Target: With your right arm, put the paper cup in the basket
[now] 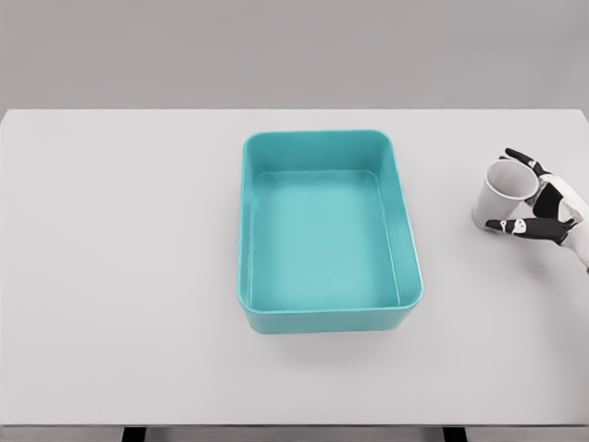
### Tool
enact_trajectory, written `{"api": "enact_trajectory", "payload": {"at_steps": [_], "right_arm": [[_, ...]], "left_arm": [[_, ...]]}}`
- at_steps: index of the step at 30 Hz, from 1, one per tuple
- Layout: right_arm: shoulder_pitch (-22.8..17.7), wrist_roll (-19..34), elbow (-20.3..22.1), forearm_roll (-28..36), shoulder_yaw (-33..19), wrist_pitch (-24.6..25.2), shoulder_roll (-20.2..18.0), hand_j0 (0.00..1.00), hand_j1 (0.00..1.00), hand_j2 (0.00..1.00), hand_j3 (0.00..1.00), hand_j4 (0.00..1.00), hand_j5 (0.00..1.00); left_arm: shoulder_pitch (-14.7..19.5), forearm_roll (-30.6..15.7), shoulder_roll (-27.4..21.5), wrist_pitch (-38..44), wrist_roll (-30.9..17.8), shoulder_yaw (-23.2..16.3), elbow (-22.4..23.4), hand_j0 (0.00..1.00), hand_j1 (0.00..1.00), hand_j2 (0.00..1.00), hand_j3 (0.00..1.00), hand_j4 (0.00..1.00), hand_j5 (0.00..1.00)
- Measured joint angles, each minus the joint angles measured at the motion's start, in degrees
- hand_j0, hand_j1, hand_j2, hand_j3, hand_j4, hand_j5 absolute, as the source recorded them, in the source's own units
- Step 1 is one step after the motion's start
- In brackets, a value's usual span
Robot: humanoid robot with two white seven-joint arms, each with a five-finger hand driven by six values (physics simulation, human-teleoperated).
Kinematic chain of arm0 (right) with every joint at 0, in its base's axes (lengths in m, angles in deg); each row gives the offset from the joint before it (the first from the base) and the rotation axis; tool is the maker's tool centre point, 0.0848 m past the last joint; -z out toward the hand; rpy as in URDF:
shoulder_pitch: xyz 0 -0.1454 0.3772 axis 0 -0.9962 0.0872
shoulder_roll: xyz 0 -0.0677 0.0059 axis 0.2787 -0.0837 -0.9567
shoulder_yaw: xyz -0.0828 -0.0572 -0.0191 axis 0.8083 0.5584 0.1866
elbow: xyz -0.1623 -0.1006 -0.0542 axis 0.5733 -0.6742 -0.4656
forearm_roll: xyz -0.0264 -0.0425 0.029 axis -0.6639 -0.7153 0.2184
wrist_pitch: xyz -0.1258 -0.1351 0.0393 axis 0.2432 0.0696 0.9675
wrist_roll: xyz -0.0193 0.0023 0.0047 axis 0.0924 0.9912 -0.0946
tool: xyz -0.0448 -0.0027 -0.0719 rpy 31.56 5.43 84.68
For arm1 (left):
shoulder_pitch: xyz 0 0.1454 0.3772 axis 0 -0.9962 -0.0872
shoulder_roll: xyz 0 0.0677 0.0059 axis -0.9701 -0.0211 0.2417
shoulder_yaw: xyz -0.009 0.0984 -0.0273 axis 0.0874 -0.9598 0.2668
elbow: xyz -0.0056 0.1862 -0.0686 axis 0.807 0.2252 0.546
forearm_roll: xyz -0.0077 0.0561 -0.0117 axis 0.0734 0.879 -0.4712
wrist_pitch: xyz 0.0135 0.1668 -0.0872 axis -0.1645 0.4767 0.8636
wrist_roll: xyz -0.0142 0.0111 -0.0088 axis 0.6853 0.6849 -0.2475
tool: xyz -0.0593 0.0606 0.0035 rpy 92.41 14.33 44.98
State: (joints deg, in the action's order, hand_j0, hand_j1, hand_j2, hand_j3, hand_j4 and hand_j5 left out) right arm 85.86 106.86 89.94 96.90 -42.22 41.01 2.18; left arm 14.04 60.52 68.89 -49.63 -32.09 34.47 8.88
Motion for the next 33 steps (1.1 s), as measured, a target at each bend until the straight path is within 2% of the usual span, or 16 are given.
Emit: {"api": "enact_trajectory", "payload": {"at_steps": [1, 3, 6, 8, 19, 33], "right_arm": [[0.09, -0.04, 0.00, -0.18, 0.01, 0.07, 0.00, 0.99, 0.99, 0.99, 0.99, 0.99, 0.99], [0.09, -0.13, 0.02, -0.31, -0.03, 0.20, -0.02, 0.83, 0.83, 0.83, 0.83, 0.83, 0.83], [0.18, -0.27, 0.02, -0.70, -0.03, 0.26, 0.02, 0.65, 0.65, 0.65, 0.65, 0.65, 0.65], [0.18, -0.15, 0.03, -0.88, 0.01, 0.24, 0.06, 0.60, 0.60, 0.60, 0.60, 0.60, 0.60], [0.18, 0.56, 0.78, -2.76, 0.12, -0.06, -0.15, 0.53, 0.53, 0.53, 0.53, 0.53, 0.53], [0.53, 0.23, 7.39, -4.28, -0.01, -0.44, -1.65, 0.48, 0.48, 0.48, 0.48, 0.48, 0.48]], "left_arm": [[0.00, 0.00, 0.00, 0.00, 0.00, 0.00, 0.00, 1.00, 1.00, 1.00, 1.00, 1.00, 1.00], [0.00, 0.00, 0.00, 0.00, 0.00, 0.00, -0.01, 1.00, 1.00, 1.00, 1.00, 1.00, 1.00], [0.00, 0.00, 0.00, 0.00, 0.00, -0.01, 0.00, 1.00, 1.00, 1.00, 1.00, 1.00, 1.00], [0.00, 0.00, 0.00, 0.01, 0.00, -0.01, 0.00, 1.00, 1.00, 1.00, 1.00, 1.00, 1.00], [0.00, 0.00, 0.00, 0.00, 0.00, 0.00, 0.00, 1.00, 1.00, 1.00, 1.00, 1.00, 1.00], [0.00, 0.00, 0.00, -0.01, 0.00, -0.01, 0.00, 1.00, 1.00, 1.00, 1.00, 1.00, 1.00]]}}
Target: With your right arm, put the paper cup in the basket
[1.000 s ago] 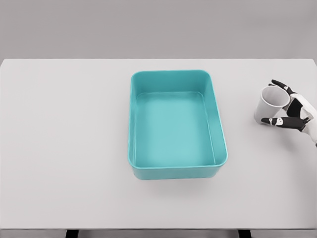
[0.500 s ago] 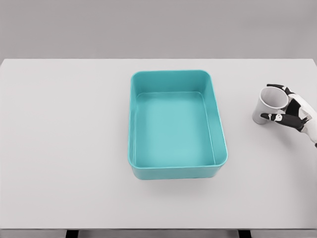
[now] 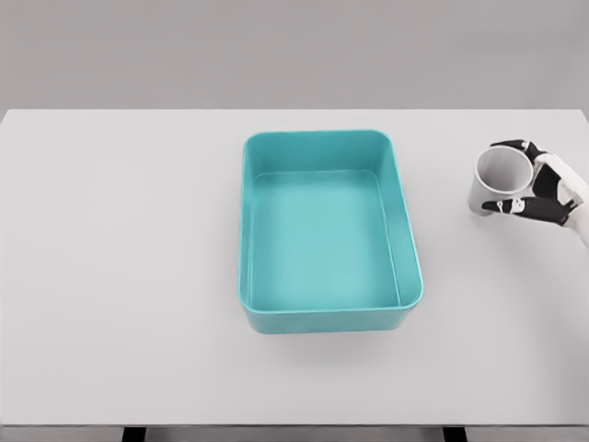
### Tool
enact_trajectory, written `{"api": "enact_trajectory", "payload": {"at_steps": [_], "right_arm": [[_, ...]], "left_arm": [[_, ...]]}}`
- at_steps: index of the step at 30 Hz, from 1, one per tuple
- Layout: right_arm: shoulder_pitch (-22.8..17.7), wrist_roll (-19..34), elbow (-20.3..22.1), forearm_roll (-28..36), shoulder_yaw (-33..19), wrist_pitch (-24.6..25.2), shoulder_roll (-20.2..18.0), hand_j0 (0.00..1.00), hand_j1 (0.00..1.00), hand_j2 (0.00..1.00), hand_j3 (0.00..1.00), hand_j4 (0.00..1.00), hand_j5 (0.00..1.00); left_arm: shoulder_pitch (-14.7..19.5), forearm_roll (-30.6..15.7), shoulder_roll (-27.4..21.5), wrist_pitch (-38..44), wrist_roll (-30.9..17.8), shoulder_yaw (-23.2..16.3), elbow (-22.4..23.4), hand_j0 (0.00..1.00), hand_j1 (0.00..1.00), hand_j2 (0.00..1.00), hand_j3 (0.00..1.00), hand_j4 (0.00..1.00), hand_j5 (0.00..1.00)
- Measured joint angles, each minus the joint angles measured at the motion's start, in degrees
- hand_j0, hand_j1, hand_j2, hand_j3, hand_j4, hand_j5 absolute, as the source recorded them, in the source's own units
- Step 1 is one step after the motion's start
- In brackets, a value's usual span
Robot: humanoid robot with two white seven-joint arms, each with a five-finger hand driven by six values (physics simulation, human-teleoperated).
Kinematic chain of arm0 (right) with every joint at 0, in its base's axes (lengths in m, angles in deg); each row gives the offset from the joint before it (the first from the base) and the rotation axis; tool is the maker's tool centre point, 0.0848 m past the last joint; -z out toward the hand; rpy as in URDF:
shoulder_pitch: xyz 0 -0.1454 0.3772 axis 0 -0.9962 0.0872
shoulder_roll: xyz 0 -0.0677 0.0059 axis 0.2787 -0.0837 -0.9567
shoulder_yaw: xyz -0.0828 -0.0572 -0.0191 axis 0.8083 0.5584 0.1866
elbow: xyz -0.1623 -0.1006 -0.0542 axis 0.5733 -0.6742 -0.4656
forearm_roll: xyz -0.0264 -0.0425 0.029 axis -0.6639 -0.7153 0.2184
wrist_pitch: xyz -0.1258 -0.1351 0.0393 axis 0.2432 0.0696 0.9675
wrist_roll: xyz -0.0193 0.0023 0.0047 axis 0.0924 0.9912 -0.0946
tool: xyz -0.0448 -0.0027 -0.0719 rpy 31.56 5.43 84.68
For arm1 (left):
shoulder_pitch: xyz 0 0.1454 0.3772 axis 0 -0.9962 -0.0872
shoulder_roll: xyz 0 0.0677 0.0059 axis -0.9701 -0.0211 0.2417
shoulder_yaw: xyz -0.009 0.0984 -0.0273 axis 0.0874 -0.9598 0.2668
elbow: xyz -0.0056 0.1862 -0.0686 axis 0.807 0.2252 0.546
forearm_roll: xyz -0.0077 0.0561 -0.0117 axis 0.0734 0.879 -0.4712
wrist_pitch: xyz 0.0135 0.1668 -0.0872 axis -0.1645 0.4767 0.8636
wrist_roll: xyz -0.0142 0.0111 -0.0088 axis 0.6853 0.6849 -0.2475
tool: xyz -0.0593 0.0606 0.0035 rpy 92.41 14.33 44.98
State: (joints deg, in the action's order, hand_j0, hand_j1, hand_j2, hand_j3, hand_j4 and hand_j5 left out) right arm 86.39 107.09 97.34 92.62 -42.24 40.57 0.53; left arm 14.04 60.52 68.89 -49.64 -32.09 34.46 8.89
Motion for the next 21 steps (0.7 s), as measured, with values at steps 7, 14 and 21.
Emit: {"api": "enact_trajectory", "payload": {"at_steps": [7, 14, 21], "right_arm": [[0.18, -0.01, 4.72, -1.54, -0.05, -0.65, -0.42, 0.48, 0.48, 0.48, 0.48, 0.48, 0.48], [1.23, -0.01, 10.15, -4.00, -0.06, -2.56, -0.43, 0.48, 0.48, 0.48, 0.48, 0.48, 0.48], [1.41, 0.00, 15.08, -8.46, 0.25, -3.86, 0.05, 0.47, 0.47, 0.47, 0.47, 0.47, 0.47]], "left_arm": [[0.00, 0.00, 0.00, 0.00, 0.00, 0.00, 0.00, 1.00, 1.00, 1.00, 1.00, 1.00, 1.00], [0.00, 0.00, 0.00, 0.01, 0.00, 0.01, 0.00, 1.00, 1.00, 1.00, 1.00, 1.00, 1.00], [0.00, 0.00, 0.00, 0.00, 0.00, -0.02, -0.02, 1.00, 1.00, 1.00, 1.00, 1.00, 1.00]]}}
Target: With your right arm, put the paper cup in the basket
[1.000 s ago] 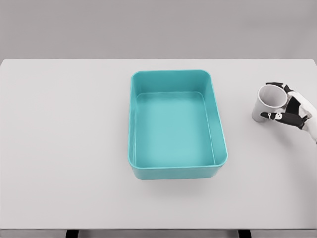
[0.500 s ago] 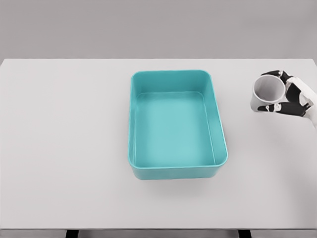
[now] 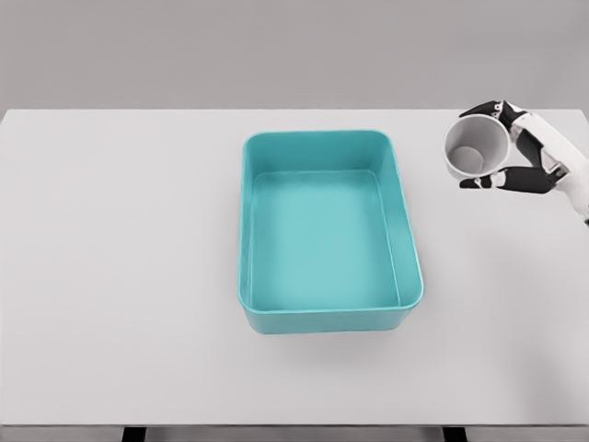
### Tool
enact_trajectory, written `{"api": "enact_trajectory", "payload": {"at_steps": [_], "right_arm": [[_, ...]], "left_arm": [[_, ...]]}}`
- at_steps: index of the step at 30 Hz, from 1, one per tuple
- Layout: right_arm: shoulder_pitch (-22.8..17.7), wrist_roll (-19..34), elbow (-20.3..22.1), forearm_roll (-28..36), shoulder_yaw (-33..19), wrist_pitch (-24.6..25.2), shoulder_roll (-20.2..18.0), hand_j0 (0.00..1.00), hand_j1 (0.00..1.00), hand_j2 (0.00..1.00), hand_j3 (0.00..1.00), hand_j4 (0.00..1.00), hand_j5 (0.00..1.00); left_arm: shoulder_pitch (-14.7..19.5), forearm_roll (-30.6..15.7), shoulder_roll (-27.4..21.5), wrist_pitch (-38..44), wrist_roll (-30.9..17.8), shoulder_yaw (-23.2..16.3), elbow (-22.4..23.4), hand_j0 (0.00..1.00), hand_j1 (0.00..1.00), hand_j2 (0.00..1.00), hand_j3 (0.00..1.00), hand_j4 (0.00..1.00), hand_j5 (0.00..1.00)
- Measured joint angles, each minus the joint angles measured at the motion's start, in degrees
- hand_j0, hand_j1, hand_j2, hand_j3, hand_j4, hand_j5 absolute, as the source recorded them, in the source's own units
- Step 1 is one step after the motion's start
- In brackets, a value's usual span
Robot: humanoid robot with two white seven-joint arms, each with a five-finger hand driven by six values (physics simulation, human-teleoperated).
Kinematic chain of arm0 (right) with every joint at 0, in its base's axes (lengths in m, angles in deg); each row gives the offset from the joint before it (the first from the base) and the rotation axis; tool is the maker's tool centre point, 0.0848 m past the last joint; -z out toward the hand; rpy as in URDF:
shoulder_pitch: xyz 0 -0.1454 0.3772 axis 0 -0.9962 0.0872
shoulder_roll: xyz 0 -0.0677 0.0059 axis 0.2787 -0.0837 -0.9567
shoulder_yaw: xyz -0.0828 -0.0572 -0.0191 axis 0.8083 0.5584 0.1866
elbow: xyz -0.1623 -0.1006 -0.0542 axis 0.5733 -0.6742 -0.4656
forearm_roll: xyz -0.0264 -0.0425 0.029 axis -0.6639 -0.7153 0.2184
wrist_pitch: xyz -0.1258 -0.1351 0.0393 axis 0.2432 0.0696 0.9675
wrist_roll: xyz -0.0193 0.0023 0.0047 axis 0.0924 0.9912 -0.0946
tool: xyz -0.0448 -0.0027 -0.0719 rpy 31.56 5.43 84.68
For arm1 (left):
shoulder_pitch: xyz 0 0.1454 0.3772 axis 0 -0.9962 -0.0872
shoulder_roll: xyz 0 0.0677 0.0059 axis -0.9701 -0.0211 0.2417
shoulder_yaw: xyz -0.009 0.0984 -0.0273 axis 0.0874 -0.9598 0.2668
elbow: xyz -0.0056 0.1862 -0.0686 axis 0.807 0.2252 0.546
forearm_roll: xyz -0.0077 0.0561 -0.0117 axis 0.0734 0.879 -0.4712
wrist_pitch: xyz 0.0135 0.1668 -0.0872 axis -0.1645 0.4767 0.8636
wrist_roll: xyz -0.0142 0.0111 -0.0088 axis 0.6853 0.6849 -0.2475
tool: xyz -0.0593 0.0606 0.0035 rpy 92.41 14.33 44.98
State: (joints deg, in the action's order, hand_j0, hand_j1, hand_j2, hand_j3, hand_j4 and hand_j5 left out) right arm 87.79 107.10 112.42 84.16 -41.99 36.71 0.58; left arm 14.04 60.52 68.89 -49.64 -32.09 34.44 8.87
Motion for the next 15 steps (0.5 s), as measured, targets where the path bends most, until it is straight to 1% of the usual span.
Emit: {"api": "enact_trajectory", "payload": {"at_steps": [5, 9, 15], "right_arm": [[0.53, -0.01, 2.20, -1.73, 1.14, -0.48, 0.72, 0.47, 0.47, 0.47, 0.47, 0.47, 0.47], [1.49, 0.00, 3.38, -3.47, 2.70, -0.46, 2.47, 0.47, 0.47, 0.47, 0.47, 0.47, 0.47], [4.74, 0.00, 6.36, -5.37, 6.34, -0.40, 3.60, 0.47, 0.47, 0.47, 0.47, 0.47, 0.47]], "left_arm": [[0.00, 0.00, 0.00, 0.01, 0.00, 0.02, 0.00, 1.00, 1.00, 1.00, 1.00, 1.00, 1.00], [0.00, 0.00, 0.00, 0.00, 0.00, 0.02, 0.01, 1.00, 1.00, 1.00, 1.00, 1.00, 1.00], [0.00, 0.00, 0.00, -0.01, 0.00, 0.02, 0.01, 1.00, 1.00, 1.00, 1.00, 1.00, 1.00]]}}
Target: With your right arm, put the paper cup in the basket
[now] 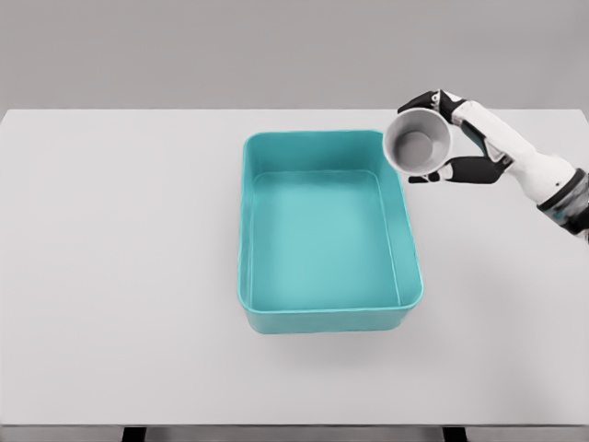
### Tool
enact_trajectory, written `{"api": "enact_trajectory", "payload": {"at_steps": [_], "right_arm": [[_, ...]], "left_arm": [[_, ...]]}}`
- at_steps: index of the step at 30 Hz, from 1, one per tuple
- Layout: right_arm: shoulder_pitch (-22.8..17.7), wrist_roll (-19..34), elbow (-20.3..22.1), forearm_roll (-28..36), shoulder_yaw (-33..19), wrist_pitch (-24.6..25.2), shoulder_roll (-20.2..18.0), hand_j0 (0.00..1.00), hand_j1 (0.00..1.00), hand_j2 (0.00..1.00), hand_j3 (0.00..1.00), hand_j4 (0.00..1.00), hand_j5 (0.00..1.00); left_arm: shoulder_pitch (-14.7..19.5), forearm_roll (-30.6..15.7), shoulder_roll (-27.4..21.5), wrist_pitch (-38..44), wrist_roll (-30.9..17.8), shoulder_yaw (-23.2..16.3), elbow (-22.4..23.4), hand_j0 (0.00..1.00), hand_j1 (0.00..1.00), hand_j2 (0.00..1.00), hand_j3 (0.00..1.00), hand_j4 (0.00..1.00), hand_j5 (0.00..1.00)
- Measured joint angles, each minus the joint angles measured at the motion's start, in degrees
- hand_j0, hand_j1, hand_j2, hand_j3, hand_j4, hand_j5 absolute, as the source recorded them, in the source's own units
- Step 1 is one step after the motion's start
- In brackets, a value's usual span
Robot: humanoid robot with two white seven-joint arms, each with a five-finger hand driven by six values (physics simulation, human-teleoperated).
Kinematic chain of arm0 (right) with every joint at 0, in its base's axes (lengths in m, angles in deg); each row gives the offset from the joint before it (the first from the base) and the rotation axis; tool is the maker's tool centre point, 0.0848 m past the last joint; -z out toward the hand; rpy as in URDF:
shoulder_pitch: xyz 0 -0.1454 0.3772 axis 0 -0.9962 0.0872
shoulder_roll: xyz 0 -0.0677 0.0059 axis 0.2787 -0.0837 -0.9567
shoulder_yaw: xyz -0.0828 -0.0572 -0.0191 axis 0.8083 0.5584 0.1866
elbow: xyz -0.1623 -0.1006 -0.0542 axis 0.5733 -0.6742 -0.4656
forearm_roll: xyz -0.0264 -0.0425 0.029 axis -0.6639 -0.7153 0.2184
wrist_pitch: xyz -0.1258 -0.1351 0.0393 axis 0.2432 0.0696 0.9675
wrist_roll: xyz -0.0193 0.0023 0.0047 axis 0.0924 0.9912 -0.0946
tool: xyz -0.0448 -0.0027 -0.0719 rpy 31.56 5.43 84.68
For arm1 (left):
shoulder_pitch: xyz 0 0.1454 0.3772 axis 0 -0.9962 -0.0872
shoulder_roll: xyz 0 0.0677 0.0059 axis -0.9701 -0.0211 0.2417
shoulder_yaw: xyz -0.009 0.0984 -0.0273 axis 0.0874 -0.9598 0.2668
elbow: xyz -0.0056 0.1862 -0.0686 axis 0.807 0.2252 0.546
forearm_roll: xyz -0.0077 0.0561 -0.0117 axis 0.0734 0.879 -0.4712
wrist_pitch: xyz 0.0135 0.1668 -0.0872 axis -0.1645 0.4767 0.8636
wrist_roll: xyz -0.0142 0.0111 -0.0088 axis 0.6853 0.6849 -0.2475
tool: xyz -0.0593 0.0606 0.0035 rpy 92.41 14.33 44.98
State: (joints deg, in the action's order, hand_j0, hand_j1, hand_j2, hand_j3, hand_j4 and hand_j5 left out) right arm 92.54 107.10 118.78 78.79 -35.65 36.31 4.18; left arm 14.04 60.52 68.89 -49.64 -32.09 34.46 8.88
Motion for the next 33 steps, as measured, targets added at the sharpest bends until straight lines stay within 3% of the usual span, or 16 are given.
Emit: {"api": "enact_trajectory", "payload": {"at_steps": [15, 33], "right_arm": [[9.14, 0.02, 3.04, -8.40, 14.90, -2.44, 1.12, 0.47, 0.47, 0.47, 0.47, 0.47, 0.47], [12.39, 0.02, 0.67, -21.77, 28.58, -5.67, -1.17, 0.47, 0.47, 0.47, 0.47, 0.47, 0.47]], "left_arm": [[0.00, 0.00, 0.00, 0.00, 0.00, -0.02, -0.01, 1.00, 1.00, 1.00, 1.00, 1.00, 1.00], [0.00, 0.00, 0.00, 0.00, 0.00, 0.00, 0.00, 1.00, 1.00, 1.00, 1.00, 1.00, 1.00]]}}
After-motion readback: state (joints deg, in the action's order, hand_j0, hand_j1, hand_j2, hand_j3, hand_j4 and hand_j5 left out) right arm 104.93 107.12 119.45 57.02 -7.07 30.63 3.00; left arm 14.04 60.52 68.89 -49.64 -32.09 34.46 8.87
